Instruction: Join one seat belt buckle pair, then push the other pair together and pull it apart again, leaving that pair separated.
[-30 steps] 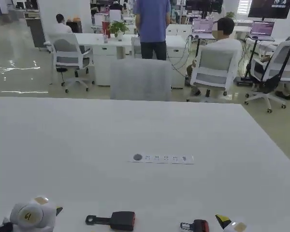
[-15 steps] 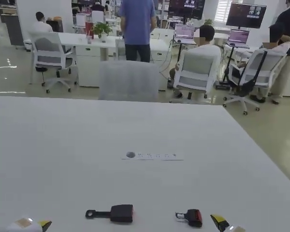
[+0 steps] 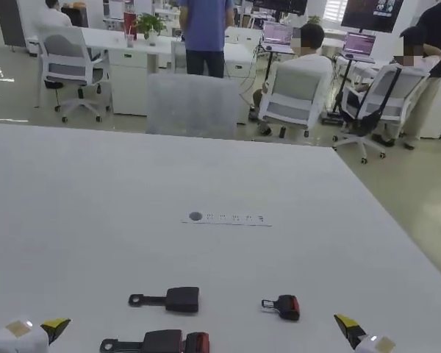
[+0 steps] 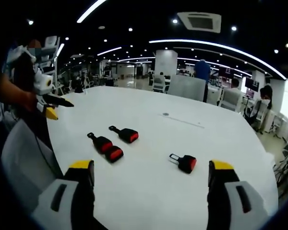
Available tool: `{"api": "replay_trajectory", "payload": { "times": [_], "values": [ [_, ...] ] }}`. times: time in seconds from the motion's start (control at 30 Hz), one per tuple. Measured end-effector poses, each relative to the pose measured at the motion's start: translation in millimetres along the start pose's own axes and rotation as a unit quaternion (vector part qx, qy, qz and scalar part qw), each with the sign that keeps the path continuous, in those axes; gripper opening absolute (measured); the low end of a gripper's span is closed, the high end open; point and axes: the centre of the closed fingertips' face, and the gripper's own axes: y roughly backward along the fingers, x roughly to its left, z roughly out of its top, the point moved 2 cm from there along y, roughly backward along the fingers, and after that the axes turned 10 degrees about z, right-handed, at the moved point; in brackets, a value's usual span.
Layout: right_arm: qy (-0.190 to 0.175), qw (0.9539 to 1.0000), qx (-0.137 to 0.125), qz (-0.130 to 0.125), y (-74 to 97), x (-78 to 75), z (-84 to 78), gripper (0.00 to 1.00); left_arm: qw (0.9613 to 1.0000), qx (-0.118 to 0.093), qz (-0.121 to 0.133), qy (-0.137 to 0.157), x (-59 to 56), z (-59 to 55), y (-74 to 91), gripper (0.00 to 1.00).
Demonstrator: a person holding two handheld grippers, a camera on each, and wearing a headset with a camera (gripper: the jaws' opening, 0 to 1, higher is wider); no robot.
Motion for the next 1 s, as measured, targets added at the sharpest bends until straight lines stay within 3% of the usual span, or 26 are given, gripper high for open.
{"api": "replay_trajectory", "payload": {
  "times": [0.33,1.0],
  "values": [
    [-0.004,1.0000,-0.002,0.007,-3.4,1.3,-1.7,1.00,0.9999,-0.002,0.006,0.008,1.2,0.0,6.3,0.99],
    [-0.007,0.9999,0.000,0.016,-1.7,6.4,-8.2,1.00,0.9999,-0.002,0.013,-0.005,1.0,2.6,13.2,0.99]
  ]
}}
